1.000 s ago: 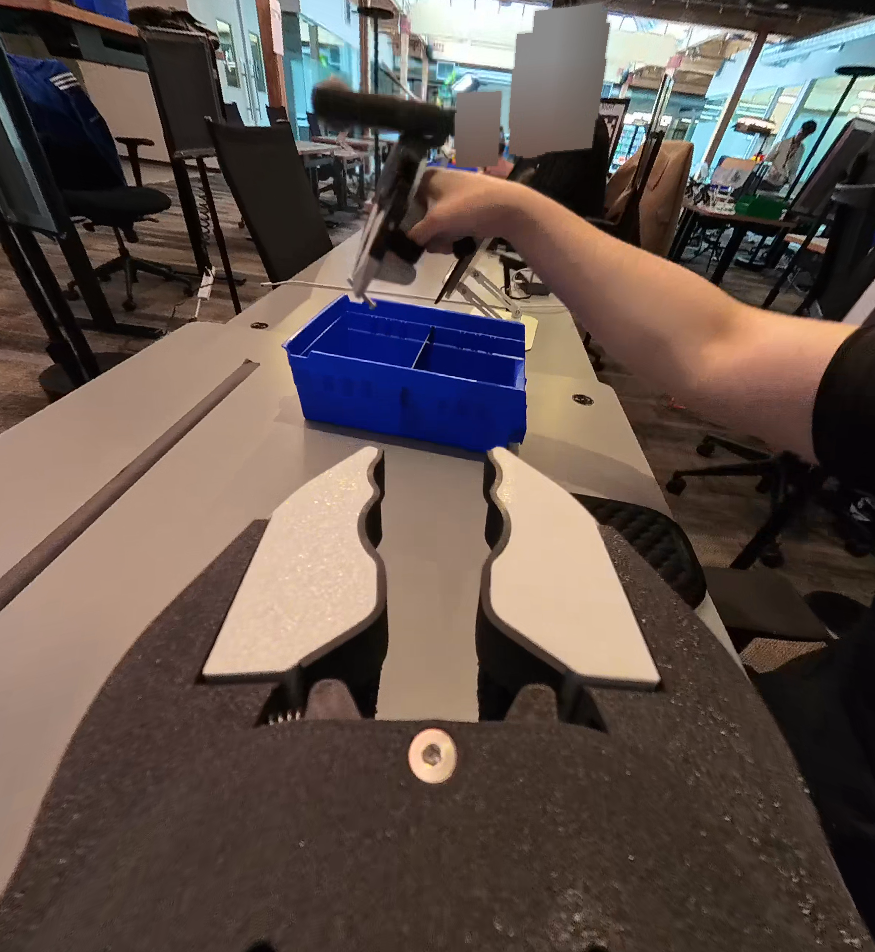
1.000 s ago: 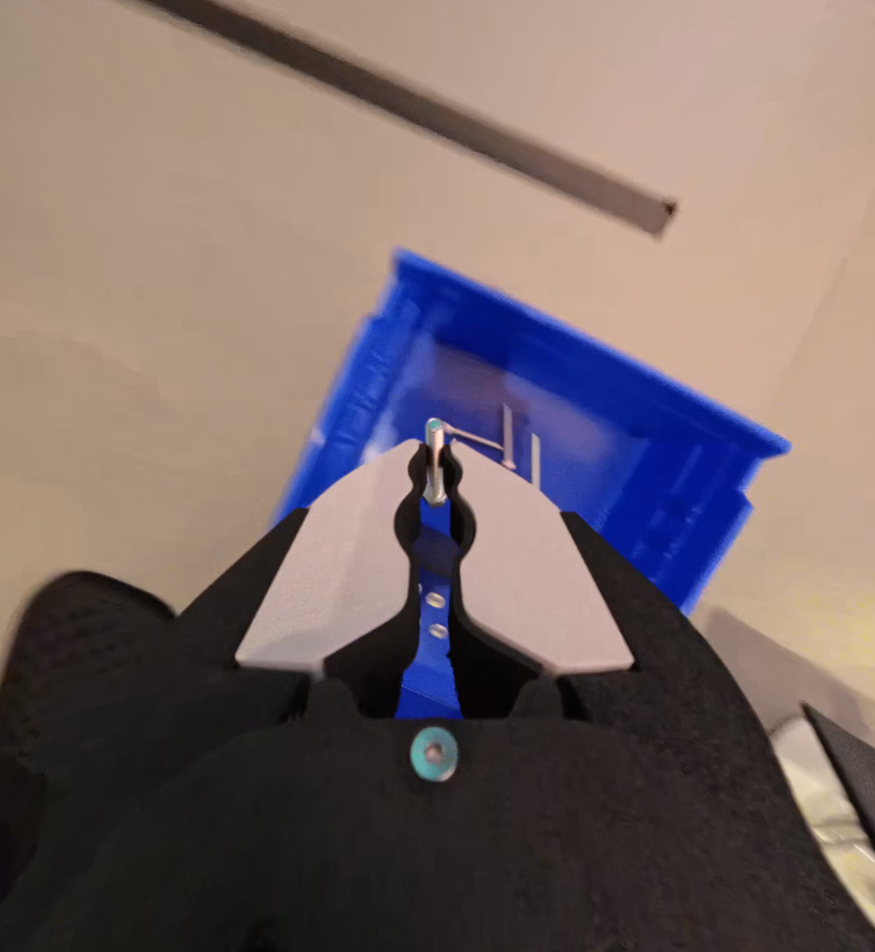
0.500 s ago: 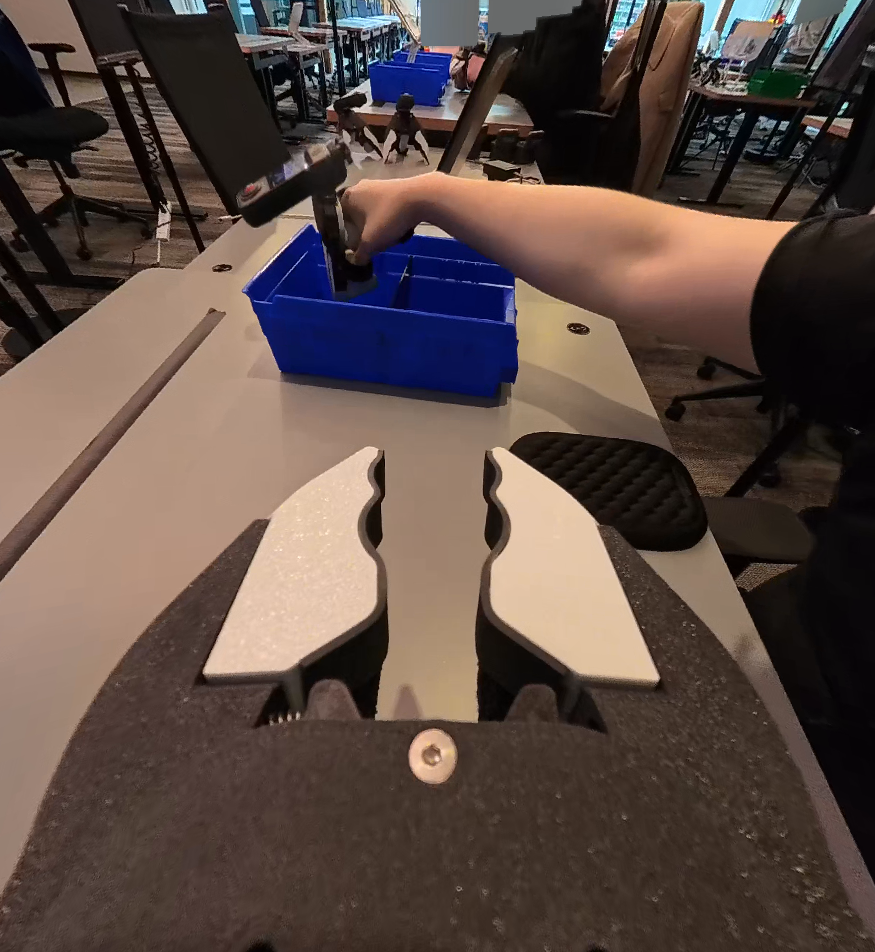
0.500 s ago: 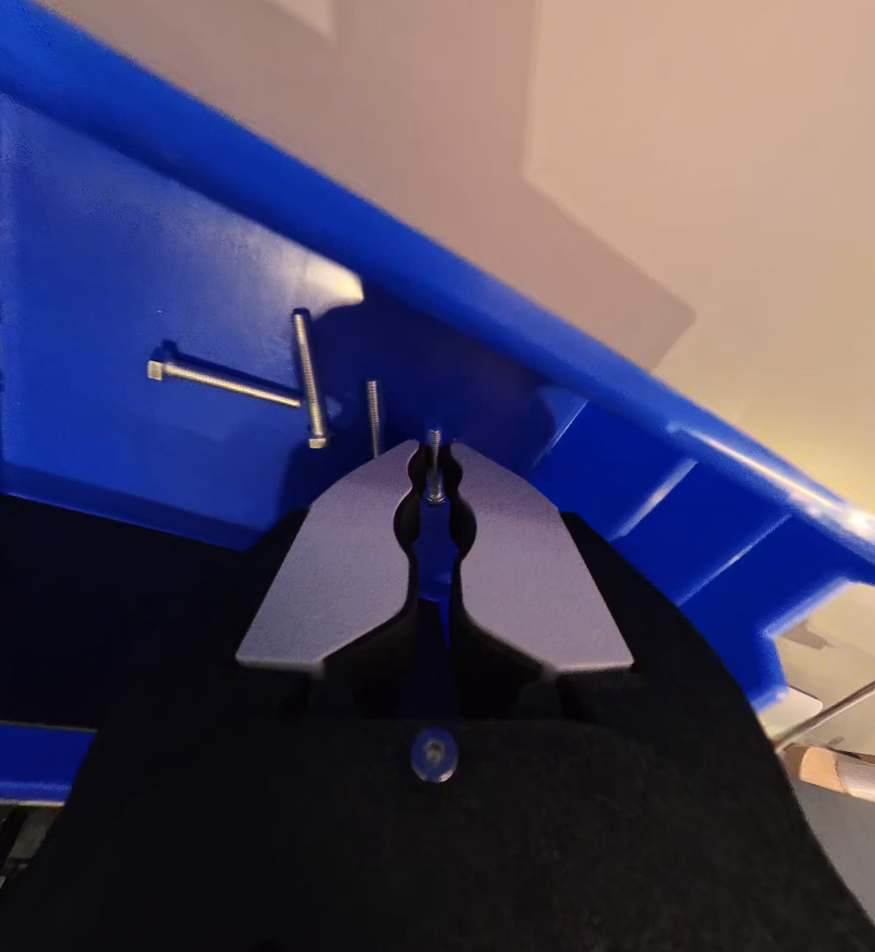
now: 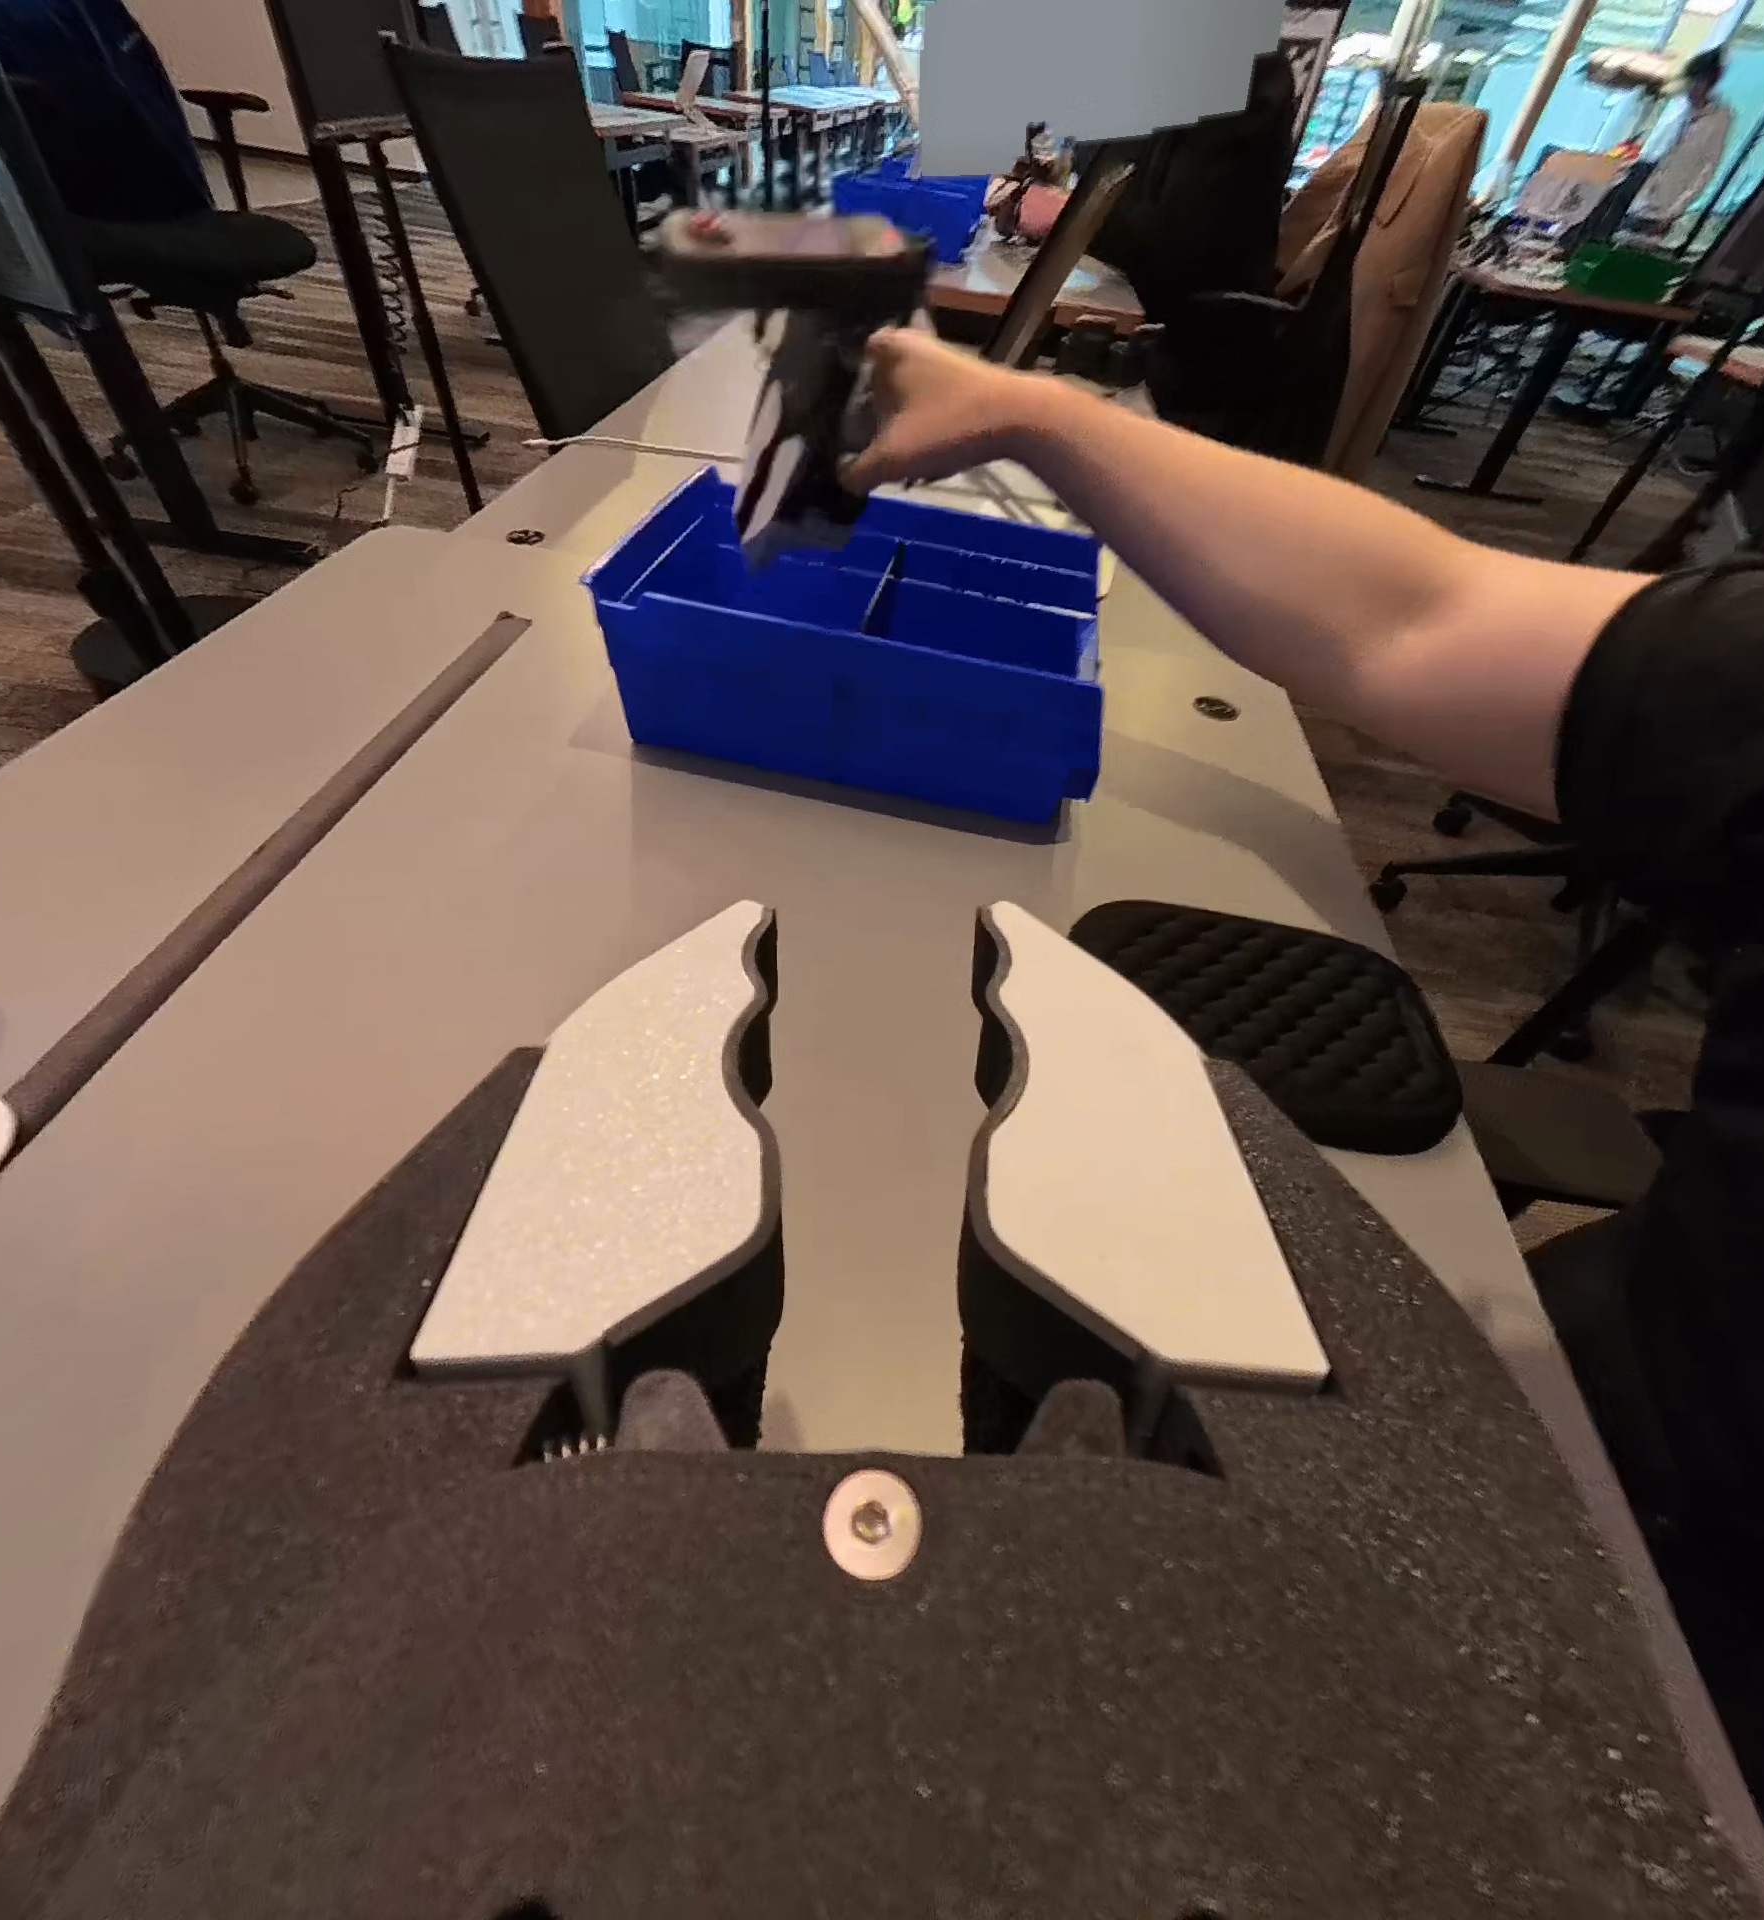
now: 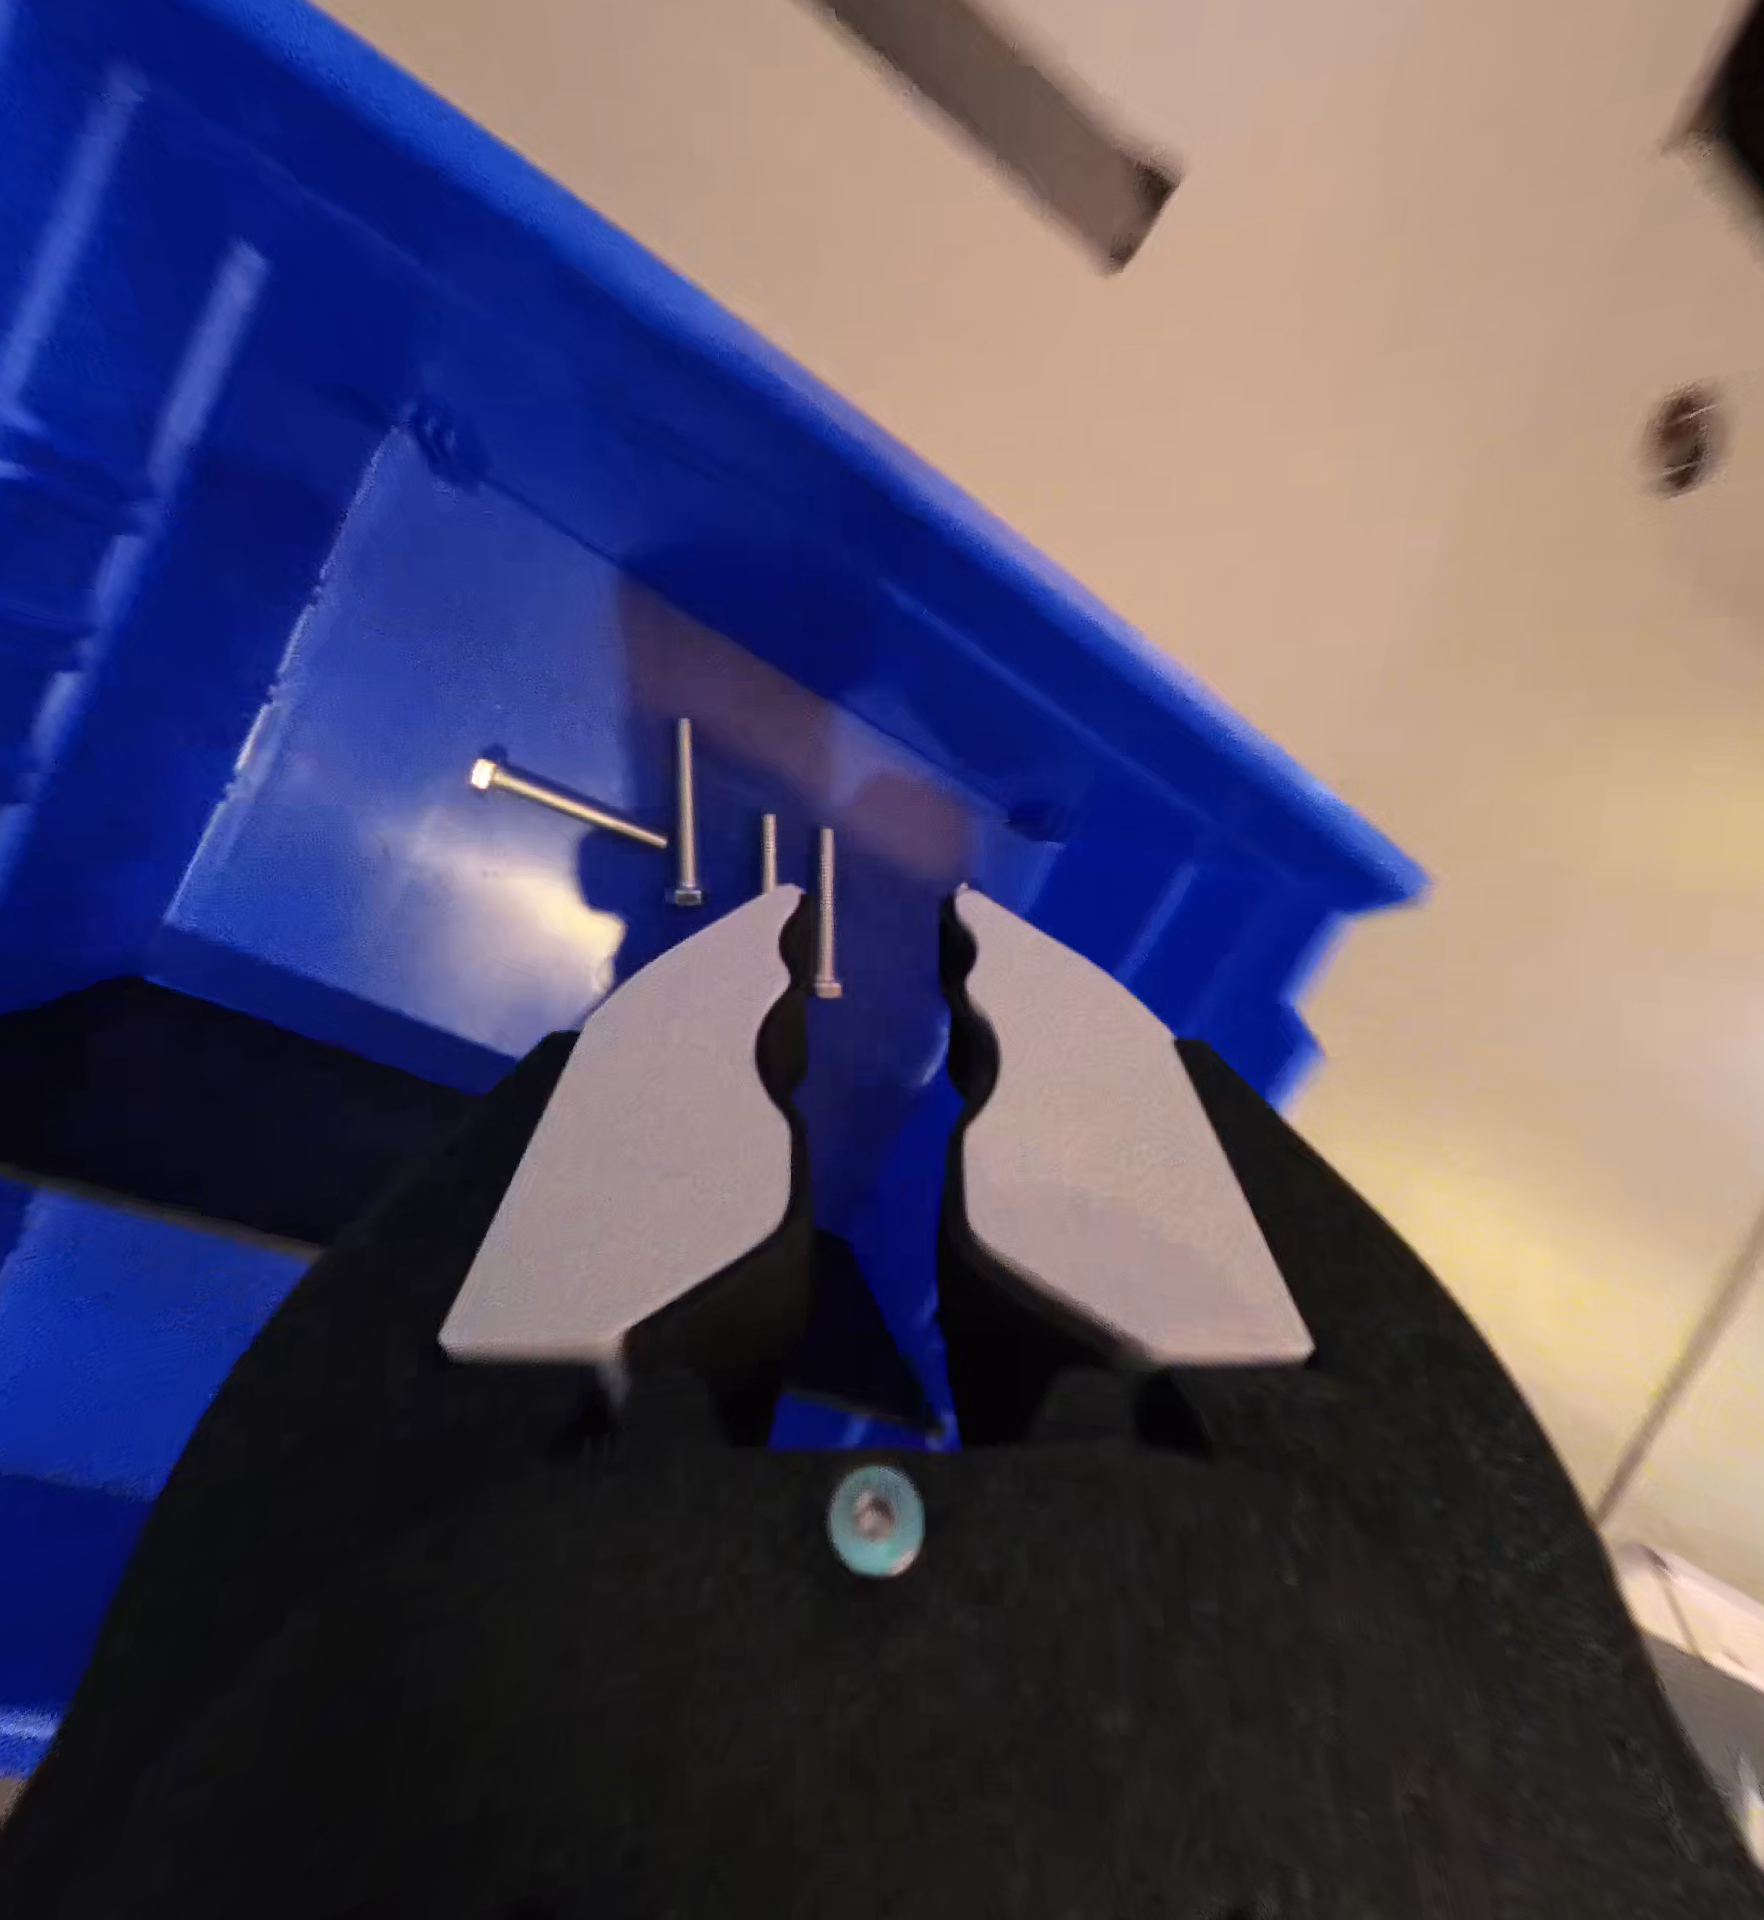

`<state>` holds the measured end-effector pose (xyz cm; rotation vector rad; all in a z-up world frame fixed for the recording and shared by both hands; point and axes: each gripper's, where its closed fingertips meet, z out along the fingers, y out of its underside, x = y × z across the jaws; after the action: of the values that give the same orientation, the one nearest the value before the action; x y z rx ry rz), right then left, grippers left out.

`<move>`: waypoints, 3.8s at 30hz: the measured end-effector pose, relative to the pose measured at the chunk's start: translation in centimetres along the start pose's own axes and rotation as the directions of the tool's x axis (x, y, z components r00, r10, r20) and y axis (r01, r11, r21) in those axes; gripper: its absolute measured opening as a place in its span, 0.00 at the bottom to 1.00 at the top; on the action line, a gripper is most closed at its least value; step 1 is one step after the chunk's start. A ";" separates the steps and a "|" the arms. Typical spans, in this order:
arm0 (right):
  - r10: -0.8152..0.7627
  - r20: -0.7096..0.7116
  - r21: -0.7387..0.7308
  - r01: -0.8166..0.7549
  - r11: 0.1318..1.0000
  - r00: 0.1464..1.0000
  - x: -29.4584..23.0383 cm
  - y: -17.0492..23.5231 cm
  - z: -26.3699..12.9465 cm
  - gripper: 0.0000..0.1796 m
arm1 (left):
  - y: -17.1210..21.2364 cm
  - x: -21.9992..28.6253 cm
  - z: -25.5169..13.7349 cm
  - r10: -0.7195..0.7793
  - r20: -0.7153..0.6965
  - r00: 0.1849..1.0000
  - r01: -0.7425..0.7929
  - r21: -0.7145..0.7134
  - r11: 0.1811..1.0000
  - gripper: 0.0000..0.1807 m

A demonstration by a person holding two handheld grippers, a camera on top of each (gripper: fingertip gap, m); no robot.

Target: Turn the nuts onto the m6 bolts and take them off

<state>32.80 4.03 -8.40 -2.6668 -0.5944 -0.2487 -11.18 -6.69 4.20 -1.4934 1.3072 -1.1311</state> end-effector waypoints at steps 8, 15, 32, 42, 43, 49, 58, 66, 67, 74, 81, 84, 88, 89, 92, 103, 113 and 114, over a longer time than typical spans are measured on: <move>0.181 -0.126 0.013 -0.181 0.983 0.975 1.3 7.6 -7.7 0.21 | -0.3 -1.4 -4.4 0.096 0.285 0.954 -0.044 -0.185 0.982 0.17; 0.403 0.025 -0.144 -0.396 0.907 0.915 0.6 15.2 -5.7 0.22 | 1.5 -1.8 -13.2 0.054 0.521 0.852 0.088 -0.244 0.966 0.17; 0.483 0.135 -0.216 -0.450 0.866 0.865 -1.7 16.1 -3.6 0.03 | 17.7 -1.5 -37.1 -0.114 0.984 0.136 0.664 -0.005 0.748 0.23; 0.459 0.165 -0.219 -0.421 0.880 0.873 -2.3 16.2 -3.8 0.03 | 21.9 -5.4 -35.2 -0.043 0.990 0.136 0.722 -0.069 0.688 0.02; 0.459 0.164 -0.220 -0.422 0.880 0.873 -2.3 16.2 -3.8 0.03 | 21.7 -5.7 -34.6 -0.028 0.989 0.143 0.722 -0.085 0.686 0.02; 0.463 0.168 -0.225 -0.424 0.877 0.870 -2.4 16.2 -3.8 0.02 | 20.3 -6.6 -29.3 0.007 0.987 0.161 0.730 -0.124 0.672 0.03; 0.458 0.178 -0.263 -0.406 0.875 0.871 -2.7 16.4 -3.9 0.03 | 17.5 -7.3 -18.3 0.000 0.973 0.230 0.690 -0.163 0.705 0.03; 0.449 0.186 -0.280 -0.391 0.877 0.874 -3.0 16.4 -4.0 0.03 | 15.7 -4.9 -9.4 0.039 0.953 0.301 0.656 -0.236 0.717 0.04; 0.449 0.186 -0.284 -0.390 0.876 0.874 -3.1 16.4 -4.0 0.03 | 15.4 -4.6 -8.2 0.034 0.945 0.326 0.654 -0.252 0.714 0.04; 0.456 0.184 -0.291 -0.395 0.871 0.871 -3.6 16.3 -4.1 0.03 | 14.1 -3.4 -1.9 0.026 0.907 0.419 0.592 -0.295 0.750 0.09; 0.515 0.146 -0.387 -0.430 0.816 0.845 -4.3 17.0 -2.5 0.12 | 10.5 -2.7 -1.6 0.004 0.924 0.381 0.461 -0.194 0.866 0.26; 0.541 0.121 -0.405 -0.456 0.793 0.832 -4.2 17.1 -2.0 0.07 | 9.4 -1.7 -1.9 -0.048 0.906 0.421 0.438 -0.157 0.885 0.29; 0.608 0.187 -0.395 -0.507 0.766 0.772 -4.6 16.7 -1.9 0.02 | 9.0 -0.6 -4.1 -0.039 0.906 0.421 0.411 -0.152 0.899 0.29; 0.602 0.184 -0.395 -0.503 0.769 0.777 -4.6 16.7 -1.9 0.02 | 8.9 -0.3 -4.8 -0.042 0.906 0.421 0.406 -0.147 0.902 0.29; 0.613 0.174 -0.395 -0.516 0.760 0.771 -4.5 16.6 -1.9 0.02 | 9.0 0.5 -7.1 -0.055 0.910 0.411 0.396 -0.124 0.910 0.29; 0.578 0.242 -0.343 -0.488 0.802 0.779 -5.1 14.6 -4.7 0.03 | 10.7 4.3 -17.7 -0.088 0.948 0.304 0.333 -0.020 0.943 0.27; 0.445 0.323 -0.386 -0.314 0.868 0.835 -11.6 4.7 -14.4 0.02 | 16.0 7.2 -27.3 -0.160 0.980 0.116 0.421 0.097 0.902 0.28; 0.414 0.322 -0.387 -0.281 0.878 0.851 -12.7 3.2 -15.3 0.03 | 16.4 7.4 -27.8 -0.167 0.980 0.107 0.430 0.106 0.897 0.28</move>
<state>21.57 -9.70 1.18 -3.1113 -0.1624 0.3429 -41.75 -16.65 -3.91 -2.1255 0.1097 0.0394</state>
